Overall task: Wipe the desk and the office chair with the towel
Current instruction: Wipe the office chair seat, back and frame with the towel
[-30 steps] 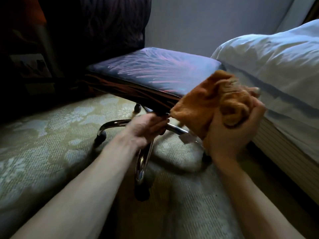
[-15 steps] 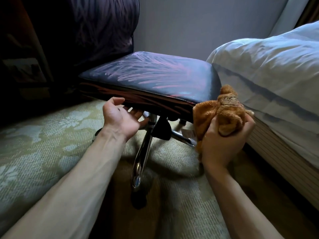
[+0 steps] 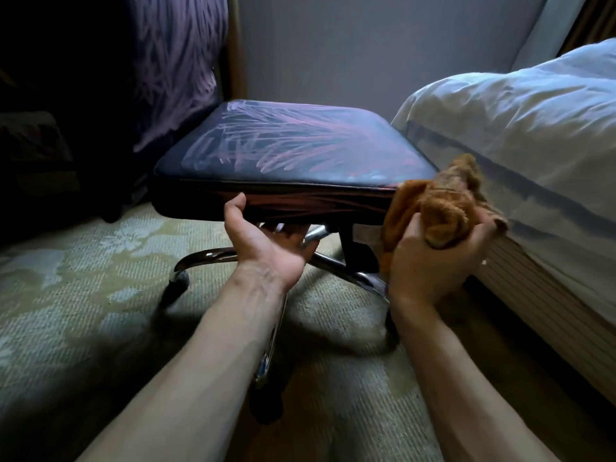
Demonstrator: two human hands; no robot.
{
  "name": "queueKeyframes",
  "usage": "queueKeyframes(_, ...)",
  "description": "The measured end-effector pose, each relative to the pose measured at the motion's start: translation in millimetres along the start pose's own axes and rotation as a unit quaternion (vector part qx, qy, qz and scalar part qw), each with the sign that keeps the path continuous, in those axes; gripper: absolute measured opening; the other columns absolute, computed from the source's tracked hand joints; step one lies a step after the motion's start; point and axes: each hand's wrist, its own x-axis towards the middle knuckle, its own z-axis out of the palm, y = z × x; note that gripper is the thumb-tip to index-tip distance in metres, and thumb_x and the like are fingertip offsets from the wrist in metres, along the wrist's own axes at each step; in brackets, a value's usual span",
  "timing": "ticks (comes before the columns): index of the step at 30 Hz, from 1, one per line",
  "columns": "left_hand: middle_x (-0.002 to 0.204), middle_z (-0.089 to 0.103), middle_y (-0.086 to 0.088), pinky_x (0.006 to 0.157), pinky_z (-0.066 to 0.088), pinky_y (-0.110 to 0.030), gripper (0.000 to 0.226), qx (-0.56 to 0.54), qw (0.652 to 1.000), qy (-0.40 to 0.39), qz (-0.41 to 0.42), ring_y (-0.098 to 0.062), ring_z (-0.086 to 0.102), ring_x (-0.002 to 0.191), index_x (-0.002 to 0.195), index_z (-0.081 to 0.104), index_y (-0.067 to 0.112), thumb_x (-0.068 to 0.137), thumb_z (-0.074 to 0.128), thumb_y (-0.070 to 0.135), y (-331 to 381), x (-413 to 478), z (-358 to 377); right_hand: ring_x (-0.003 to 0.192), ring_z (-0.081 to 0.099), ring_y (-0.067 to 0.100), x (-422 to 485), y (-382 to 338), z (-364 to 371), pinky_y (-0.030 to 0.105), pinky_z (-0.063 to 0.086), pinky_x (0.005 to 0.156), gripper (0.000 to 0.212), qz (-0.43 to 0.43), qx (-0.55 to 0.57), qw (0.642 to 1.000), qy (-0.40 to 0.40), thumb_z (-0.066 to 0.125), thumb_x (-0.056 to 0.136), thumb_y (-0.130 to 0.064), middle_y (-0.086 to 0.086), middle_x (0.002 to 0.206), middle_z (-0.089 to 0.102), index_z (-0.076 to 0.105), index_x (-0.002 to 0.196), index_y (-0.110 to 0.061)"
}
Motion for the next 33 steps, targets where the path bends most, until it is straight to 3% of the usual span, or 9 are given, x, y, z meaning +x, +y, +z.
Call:
queueKeyframes(5,0.125,0.068,-0.008,0.092,0.051,-0.050,0.049,-0.013,1.000,-0.008,0.002,-0.032,0.064,0.118,0.125,0.064,0.021,0.083,0.054,0.043,2.6,-1.5,2.7,0.108,0.059,0.031,-37.4,-18.9,24.2,0.031,0.039,0.097,0.042,-0.055,-0.025,0.996,-0.063,0.082,0.074,-0.015,0.011,0.111,0.067,0.064,0.110,-0.004)
queueKeyframes(8,0.122,0.067,-0.006,0.106,0.041,-0.054,0.038,0.018,1.000,-0.010,-0.005,-0.030,0.065,0.123,0.116,0.059,0.022,0.082,0.051,0.036,2.5,-3.7,0.2,0.107,0.062,0.032,-26.0,-13.1,9.4,0.043,0.048,0.100,0.041,-0.044,0.021,0.995,-0.083,0.078,0.077,-0.023,0.009,0.110,0.068,0.061,0.110,-0.005)
queueKeyframes(13,0.118,0.064,-0.003,0.112,0.029,-0.060,0.032,0.068,0.997,-0.029,-0.018,-0.029,0.064,0.116,0.111,0.053,0.026,0.083,0.046,0.038,6.2,-9.0,1.9,0.109,0.062,0.032,23.4,4.3,-26.0,0.053,0.046,0.102,0.043,-0.034,-0.004,0.999,0.033,0.071,0.074,-0.020,0.014,0.117,0.065,0.058,0.115,-0.012)
queueKeyframes(18,0.125,0.067,-0.007,0.110,0.029,-0.064,0.040,0.060,0.996,-0.052,-0.042,-0.033,0.067,0.117,0.112,0.057,0.024,0.075,0.048,0.037,1.0,-19.5,4.3,0.127,0.054,0.034,23.1,10.7,-12.2,0.053,0.039,0.111,0.047,0.002,-0.036,0.999,-0.040,0.068,0.079,-0.027,0.016,0.133,0.058,0.057,0.118,-0.004)
queueKeyframes(21,0.113,0.070,-0.007,0.108,0.032,-0.060,0.037,0.082,0.995,-0.041,-0.049,-0.031,0.069,0.107,0.103,0.060,0.024,0.072,0.050,0.039,-6.6,-21.8,4.2,0.134,0.051,0.031,15.1,7.9,4.3,0.052,0.037,0.115,0.048,0.012,-0.028,0.999,-0.011,0.068,0.081,-0.030,0.014,0.137,0.055,0.055,0.122,-0.008)
queueKeyframes(24,0.116,0.071,-0.004,0.110,0.032,-0.056,0.031,0.077,0.996,-0.009,-0.041,-0.028,0.067,0.117,0.105,0.060,0.026,0.081,0.047,0.041,-16.3,-23.8,6.6,0.128,0.056,0.026,4.5,6.1,8.5,0.050,0.042,0.111,0.051,0.027,-0.018,0.999,0.020,0.067,0.079,-0.034,0.006,0.133,0.059,0.055,0.125,-0.014)
queueKeyframes(27,0.123,0.070,-0.007,0.110,0.037,-0.050,0.036,0.044,0.998,-0.017,-0.036,-0.028,0.065,0.116,0.113,0.061,0.024,0.085,0.045,0.041,-23.1,-26.1,11.7,0.128,0.059,0.027,-31.1,-4.1,14.4,0.048,0.046,0.108,0.049,-0.031,-0.016,0.999,-0.040,0.069,0.079,-0.034,0.005,0.135,0.063,0.057,0.123,-0.016)
queueKeyframes(30,0.093,0.067,-0.013,0.092,0.050,-0.036,0.035,-0.015,0.999,-0.030,-0.005,-0.028,0.063,0.086,0.105,0.062,0.013,0.092,0.043,0.039,-18.1,-26.1,11.0,0.129,0.060,0.027,-76.9,-17.9,18.5,0.044,0.047,0.108,0.047,-0.110,0.021,0.985,-0.132,0.070,0.079,-0.031,0.007,0.134,0.064,0.061,0.121,-0.012)
queueKeyframes(33,0.102,0.072,-0.015,0.090,0.052,-0.036,0.047,0.014,1.000,-0.026,0.006,-0.030,0.065,0.087,0.115,0.068,0.014,0.092,0.047,0.049,-14.0,-30.3,6.6,0.119,0.064,0.030,-76.7,-18.4,14.6,0.044,0.049,0.105,0.045,-0.113,0.049,0.984,-0.126,0.071,0.079,-0.028,0.008,0.122,0.068,0.063,0.119,-0.007)
